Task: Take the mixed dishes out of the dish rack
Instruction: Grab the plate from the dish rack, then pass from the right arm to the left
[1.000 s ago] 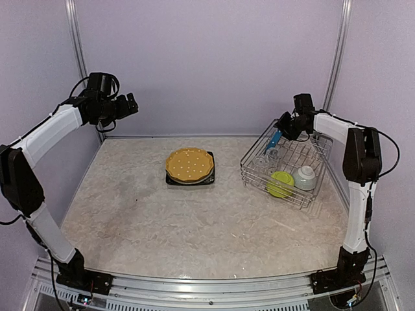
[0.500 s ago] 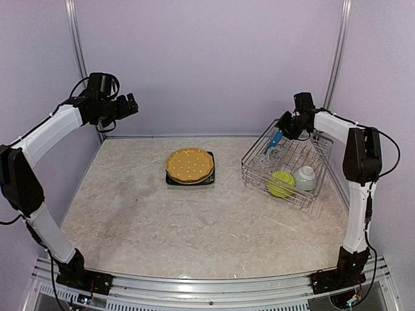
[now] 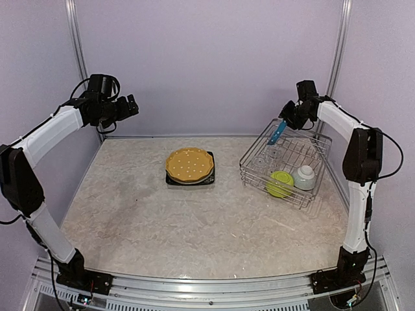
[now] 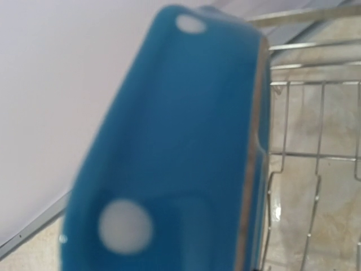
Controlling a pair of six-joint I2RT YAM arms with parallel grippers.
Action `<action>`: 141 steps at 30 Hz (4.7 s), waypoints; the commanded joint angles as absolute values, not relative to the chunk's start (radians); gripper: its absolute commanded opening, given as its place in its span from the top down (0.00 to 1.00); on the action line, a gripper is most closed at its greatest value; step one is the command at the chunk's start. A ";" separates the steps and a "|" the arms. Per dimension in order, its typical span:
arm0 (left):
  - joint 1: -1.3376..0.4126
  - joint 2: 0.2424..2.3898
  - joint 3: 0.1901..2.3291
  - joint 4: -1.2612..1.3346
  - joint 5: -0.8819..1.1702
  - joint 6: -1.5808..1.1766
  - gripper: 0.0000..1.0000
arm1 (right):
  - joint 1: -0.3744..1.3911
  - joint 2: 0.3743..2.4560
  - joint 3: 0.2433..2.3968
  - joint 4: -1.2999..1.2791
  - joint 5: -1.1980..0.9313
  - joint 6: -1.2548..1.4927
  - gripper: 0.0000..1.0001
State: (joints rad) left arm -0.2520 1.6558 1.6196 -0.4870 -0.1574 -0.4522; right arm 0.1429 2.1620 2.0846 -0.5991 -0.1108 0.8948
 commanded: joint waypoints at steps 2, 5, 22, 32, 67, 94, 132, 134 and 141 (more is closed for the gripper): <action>-0.251 1.642 1.593 -0.472 -0.156 -0.457 0.01 | 0.169 2.153 2.167 -0.507 -0.124 0.874 0.68; -0.251 1.640 1.591 -0.470 -0.155 -0.457 0.01 | 0.173 2.138 2.167 -0.509 -0.121 0.874 0.68; -0.257 1.653 1.598 -0.451 -0.133 -0.457 0.01 | 0.181 1.996 2.094 -0.489 -0.108 0.895 0.69; -0.257 1.645 1.592 -0.448 -0.128 -0.450 0.01 | 0.184 1.939 2.030 -0.461 -0.089 0.911 0.69; -0.235 1.611 1.594 -0.446 0.174 -0.410 0.01 | 0.167 1.740 1.848 -0.276 -0.265 0.745 1.00; -0.407 1.645 1.586 -0.312 0.689 -0.174 0.11 | 0.320 1.660 1.552 0.168 -0.926 0.794 1.00; -0.538 1.728 1.628 -0.517 0.584 0.249 0.74 | 0.508 1.728 1.557 -0.061 -1.122 0.716 1.00; -0.544 1.734 1.632 -0.524 0.577 0.254 0.77 | 0.508 1.732 1.562 -0.077 -1.124 0.709 1.00; -0.548 1.743 1.640 -0.528 0.556 0.245 1.00 | 0.508 1.741 1.574 -0.103 -1.123 0.689 1.00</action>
State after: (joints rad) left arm -0.5385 1.7260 1.6112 -0.5137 0.5636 0.2409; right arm 0.4957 1.7466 1.5299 -0.1543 -1.0683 0.7052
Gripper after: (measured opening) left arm 0.027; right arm 0.275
